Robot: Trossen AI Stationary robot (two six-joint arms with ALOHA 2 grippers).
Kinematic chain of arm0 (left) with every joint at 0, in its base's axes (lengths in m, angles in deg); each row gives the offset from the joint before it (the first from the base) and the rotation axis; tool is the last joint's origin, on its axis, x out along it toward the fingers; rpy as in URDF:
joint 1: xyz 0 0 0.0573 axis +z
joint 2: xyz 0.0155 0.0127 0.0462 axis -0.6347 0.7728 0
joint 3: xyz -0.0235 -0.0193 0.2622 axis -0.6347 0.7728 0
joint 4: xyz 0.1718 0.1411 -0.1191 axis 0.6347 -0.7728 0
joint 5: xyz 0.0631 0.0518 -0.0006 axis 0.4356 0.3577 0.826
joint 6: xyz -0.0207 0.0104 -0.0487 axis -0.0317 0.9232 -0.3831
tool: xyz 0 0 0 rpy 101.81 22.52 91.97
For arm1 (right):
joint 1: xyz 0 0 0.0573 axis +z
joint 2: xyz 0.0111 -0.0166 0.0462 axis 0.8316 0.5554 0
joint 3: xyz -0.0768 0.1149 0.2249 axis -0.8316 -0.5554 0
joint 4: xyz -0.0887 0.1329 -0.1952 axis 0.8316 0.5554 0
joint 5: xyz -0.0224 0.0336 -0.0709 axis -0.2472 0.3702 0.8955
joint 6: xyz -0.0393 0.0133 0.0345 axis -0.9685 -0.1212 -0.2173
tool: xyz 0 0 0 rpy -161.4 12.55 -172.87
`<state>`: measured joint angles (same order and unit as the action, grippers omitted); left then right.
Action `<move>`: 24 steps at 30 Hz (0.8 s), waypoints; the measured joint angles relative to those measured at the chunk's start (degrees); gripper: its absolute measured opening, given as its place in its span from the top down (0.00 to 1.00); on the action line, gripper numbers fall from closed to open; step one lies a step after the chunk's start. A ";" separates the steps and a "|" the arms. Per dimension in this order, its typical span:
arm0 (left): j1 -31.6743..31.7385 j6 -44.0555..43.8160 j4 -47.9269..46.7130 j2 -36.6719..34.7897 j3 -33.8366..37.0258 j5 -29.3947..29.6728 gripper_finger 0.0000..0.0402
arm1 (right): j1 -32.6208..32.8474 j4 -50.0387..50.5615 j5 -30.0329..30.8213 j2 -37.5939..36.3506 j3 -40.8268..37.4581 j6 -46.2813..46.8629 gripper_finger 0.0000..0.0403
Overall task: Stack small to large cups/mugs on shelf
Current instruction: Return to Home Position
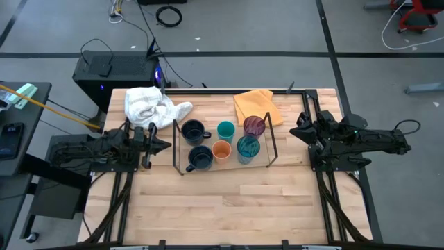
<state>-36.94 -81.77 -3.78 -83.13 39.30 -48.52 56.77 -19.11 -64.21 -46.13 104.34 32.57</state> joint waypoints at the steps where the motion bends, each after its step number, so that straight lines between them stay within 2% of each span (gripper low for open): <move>1: 0.00 -0.03 -0.01 0.01 0.00 -0.07 0.99 | 0.00 0.00 0.22 0.00 0.00 -1.60 0.94; 4: 0.00 -0.11 -0.34 0.04 0.00 -0.40 0.99 | 0.00 1.82 -0.01 0.14 0.00 -9.95 0.94; 8: 0.00 -0.15 -0.34 0.04 -0.02 -0.43 0.99 | 0.00 7.20 0.19 1.44 -0.09 -16.49 0.94; 13: 0.00 -0.26 -0.33 0.04 -0.01 -0.43 0.99 | 0.00 8.42 0.43 4.55 -1.91 -17.36 0.94; 17: 0.00 -0.31 -0.31 0.04 -0.02 -0.43 0.99 | -0.01 3.42 0.43 6.00 -4.89 -18.20 0.94; 21: 0.00 -0.33 -0.29 0.04 -0.02 -0.43 0.99 | -0.73 -2.58 2.20 5.26 -8.71 -20.14 0.95; 24: 0.00 -0.58 -0.29 0.04 -0.02 -0.51 0.98 | -1.27 -1.58 2.22 3.35 -9.22 -20.11 0.96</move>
<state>-36.94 -82.35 -4.07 -83.08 39.28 -49.03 55.51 -20.68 -61.99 -42.78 95.11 12.47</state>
